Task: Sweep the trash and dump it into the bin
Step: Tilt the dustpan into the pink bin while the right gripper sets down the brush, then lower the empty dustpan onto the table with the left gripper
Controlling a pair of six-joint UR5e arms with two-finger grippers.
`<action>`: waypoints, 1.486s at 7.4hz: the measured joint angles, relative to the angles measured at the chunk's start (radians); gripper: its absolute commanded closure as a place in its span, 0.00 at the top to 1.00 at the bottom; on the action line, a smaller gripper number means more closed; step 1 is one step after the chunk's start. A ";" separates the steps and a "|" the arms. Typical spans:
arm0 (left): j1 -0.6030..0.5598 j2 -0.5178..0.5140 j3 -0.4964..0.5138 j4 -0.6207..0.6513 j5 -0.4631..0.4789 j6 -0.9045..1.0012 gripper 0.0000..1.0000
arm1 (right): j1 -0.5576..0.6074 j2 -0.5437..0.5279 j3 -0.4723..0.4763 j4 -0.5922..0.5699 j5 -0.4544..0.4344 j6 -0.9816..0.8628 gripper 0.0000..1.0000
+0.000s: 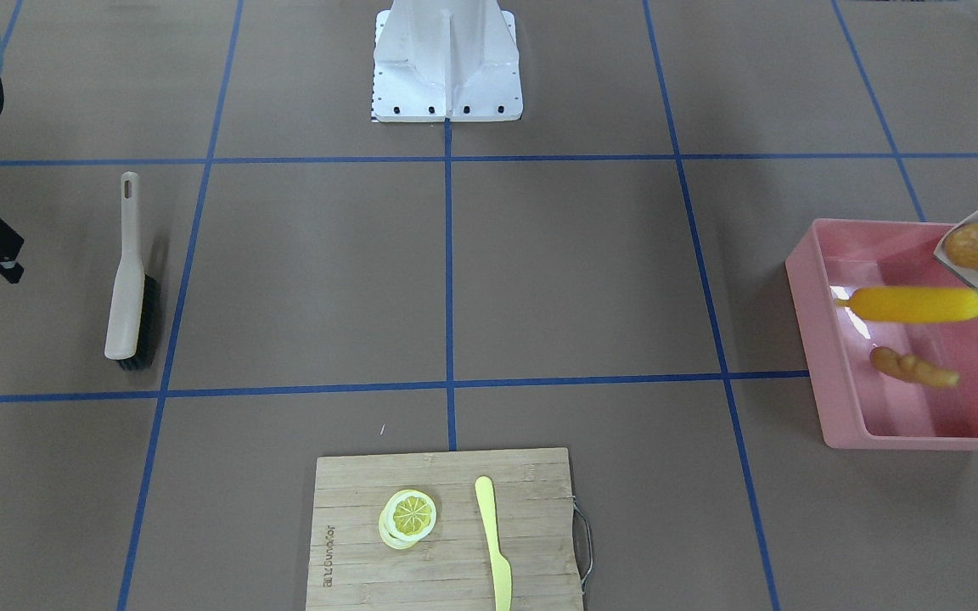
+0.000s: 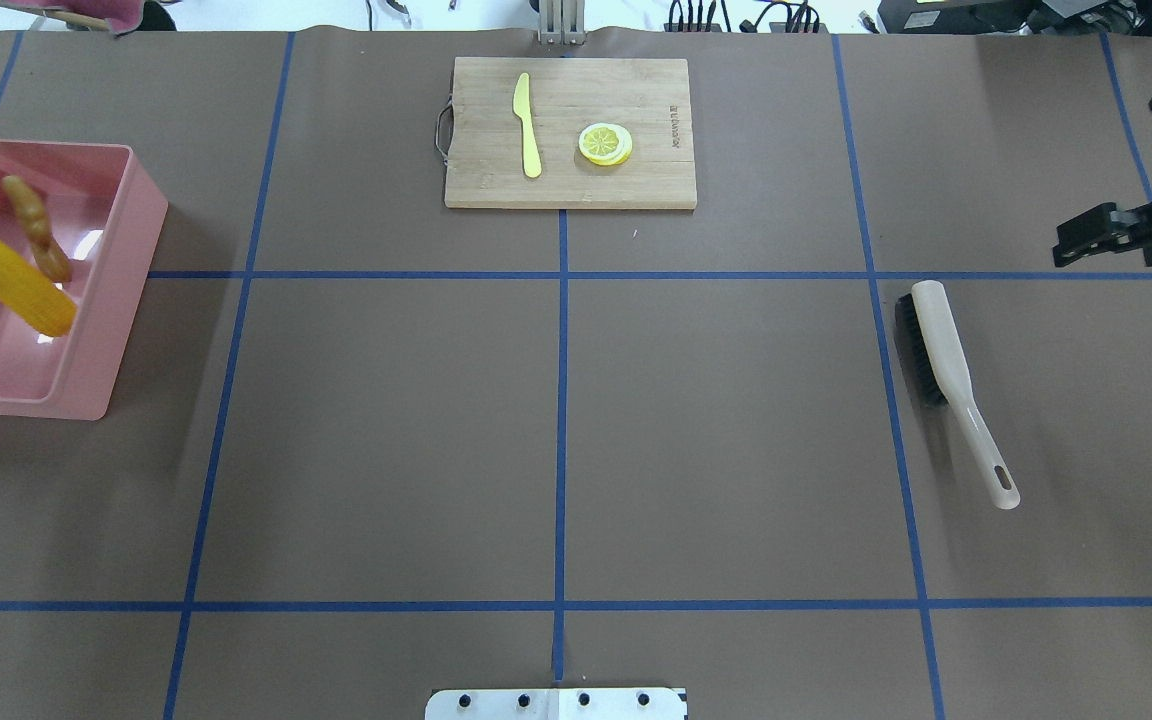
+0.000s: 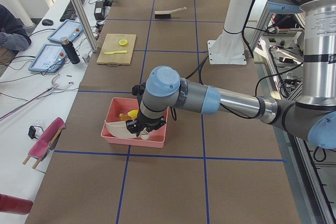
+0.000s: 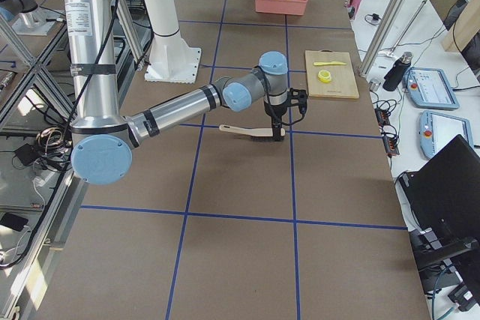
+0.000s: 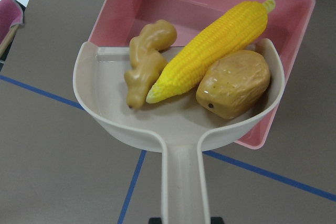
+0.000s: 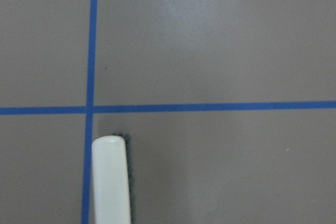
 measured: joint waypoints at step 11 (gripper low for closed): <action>0.366 -0.152 -0.022 0.001 -0.296 -0.060 0.00 | 0.320 0.039 -0.338 0.012 0.207 -0.293 1.00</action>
